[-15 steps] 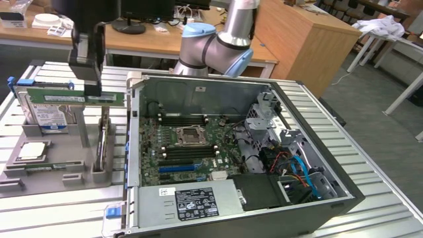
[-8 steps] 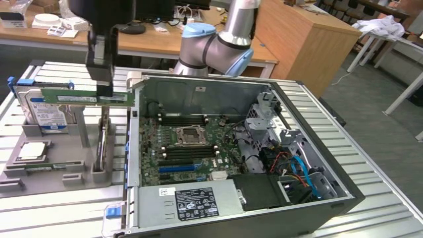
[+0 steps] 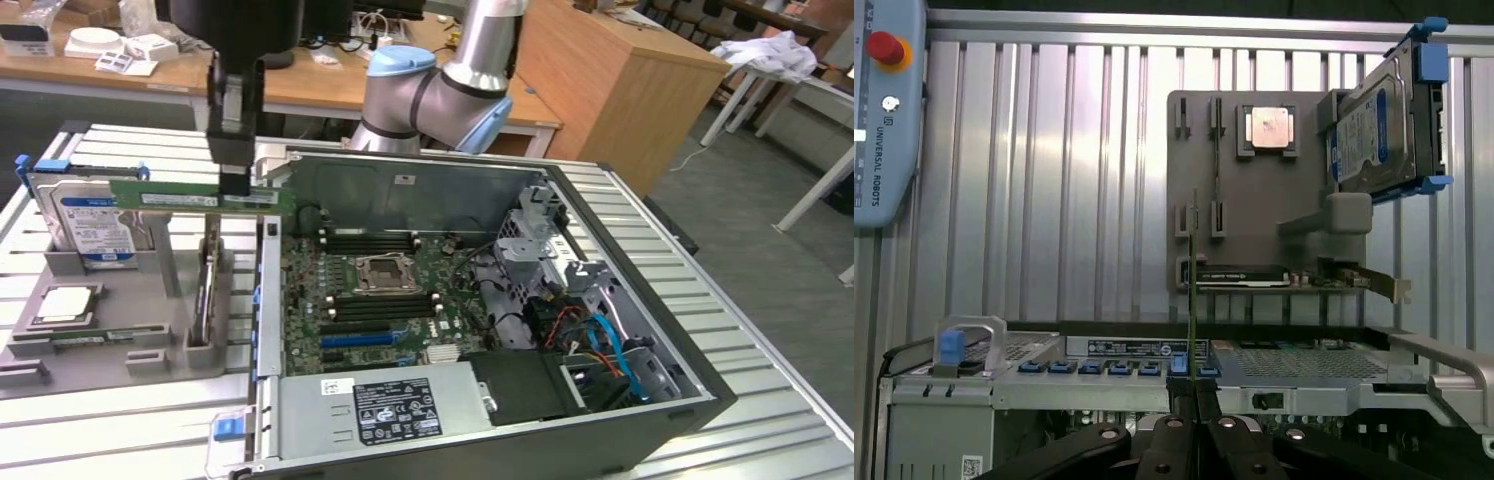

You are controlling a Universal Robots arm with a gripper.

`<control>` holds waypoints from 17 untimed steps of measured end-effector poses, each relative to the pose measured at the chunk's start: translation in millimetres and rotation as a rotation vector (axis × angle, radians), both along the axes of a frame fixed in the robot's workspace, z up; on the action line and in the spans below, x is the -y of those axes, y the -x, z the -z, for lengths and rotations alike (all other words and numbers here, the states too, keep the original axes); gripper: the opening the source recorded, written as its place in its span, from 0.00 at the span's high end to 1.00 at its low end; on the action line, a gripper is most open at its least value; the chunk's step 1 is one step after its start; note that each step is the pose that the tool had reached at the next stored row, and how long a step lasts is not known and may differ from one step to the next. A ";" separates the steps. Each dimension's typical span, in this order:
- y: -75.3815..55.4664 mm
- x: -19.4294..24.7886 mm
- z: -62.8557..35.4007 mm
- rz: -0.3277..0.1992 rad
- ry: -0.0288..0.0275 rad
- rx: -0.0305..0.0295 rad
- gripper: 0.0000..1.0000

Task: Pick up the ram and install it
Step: 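Pick up the ram and move it above insertion slot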

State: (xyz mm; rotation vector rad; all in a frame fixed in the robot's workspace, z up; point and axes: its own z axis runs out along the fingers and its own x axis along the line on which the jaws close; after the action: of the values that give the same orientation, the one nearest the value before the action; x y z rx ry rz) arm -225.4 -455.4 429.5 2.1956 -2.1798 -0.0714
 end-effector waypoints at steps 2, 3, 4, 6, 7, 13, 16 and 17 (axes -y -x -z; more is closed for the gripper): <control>-4.0 0.0 0.0 0.000 0.0000 -0.0005 0.88; -6.1 0.0 0.0 0.000 0.0000 -0.0007 0.88; -8.2 0.0 0.0 0.000 0.0001 -0.0010 0.88; -12.9 0.0 0.0 0.000 0.0000 -0.0014 0.88; -15.1 0.0 0.0 0.000 0.0000 -0.0017 0.88; -29.1 0.0 0.0 0.000 0.0000 -0.0029 0.88; -36.5 0.0 0.0 0.000 0.0000 -0.0030 0.88; -39.5 0.0 0.0 0.000 0.0000 -0.0030 0.88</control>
State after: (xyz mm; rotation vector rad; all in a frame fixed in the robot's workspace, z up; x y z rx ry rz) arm -186.0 -455.4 429.5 2.1940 -2.1784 -0.0747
